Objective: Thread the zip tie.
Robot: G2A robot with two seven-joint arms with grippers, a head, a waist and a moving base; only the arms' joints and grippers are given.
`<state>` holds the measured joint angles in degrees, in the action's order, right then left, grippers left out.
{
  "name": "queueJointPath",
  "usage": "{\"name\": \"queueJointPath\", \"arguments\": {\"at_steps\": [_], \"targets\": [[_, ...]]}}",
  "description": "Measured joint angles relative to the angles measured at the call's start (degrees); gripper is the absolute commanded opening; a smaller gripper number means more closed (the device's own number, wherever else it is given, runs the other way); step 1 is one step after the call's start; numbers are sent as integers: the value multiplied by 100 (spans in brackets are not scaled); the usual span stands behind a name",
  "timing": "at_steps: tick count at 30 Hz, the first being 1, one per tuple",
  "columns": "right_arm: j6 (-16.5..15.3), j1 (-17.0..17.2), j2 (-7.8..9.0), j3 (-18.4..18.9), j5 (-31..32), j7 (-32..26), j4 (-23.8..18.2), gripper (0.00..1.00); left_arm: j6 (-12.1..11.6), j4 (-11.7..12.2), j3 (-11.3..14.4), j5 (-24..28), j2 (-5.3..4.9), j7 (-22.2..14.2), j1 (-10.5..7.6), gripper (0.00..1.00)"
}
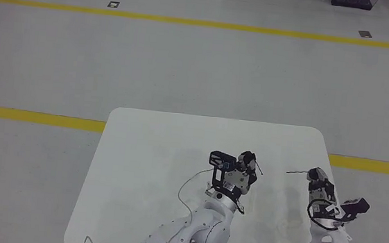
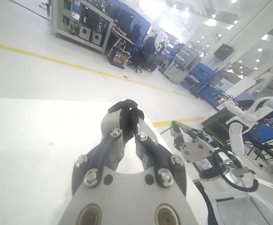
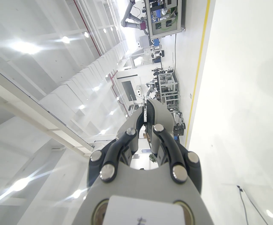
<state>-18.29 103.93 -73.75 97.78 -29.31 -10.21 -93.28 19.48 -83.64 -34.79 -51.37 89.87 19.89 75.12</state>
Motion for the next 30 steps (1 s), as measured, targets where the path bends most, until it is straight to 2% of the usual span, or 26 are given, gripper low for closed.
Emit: {"name": "queueJointPath", "arguments": {"at_steps": [8, 10, 14, 18, 21, 26, 30], "targets": [[8, -8, -1, -9, -1, 2, -7, 0, 0, 13, -50, -42, 7, 35, -12, 0], [5, -68, -19, -100, 9, 70, -74, 0, 0, 85, -146, -226, 58, 190, -25, 0], [-125, -179, -86, -364, 268, 474, -230, 0, 0, 157, -264, -447, 274, 586, 51, 0], [-119, -267, -179, -594, 558, 825, -326, 0, 0, 375, -375, -889, 544, 880, 165, 0], [-119, -336, -243, -663, 582, 956, -334, 0, 0, 583, -496, -1048, 657, 967, 158, 0], [-119, -382, -376, -737, 1054, 1276, -380, 0, 0, 619, -512, -1057, 664, 975, 146, 0], [-119, -375, -392, -740, 1104, 1319, -387, 0, 0, 618, -511, -1056, 664, 975, 146, 0]]}}
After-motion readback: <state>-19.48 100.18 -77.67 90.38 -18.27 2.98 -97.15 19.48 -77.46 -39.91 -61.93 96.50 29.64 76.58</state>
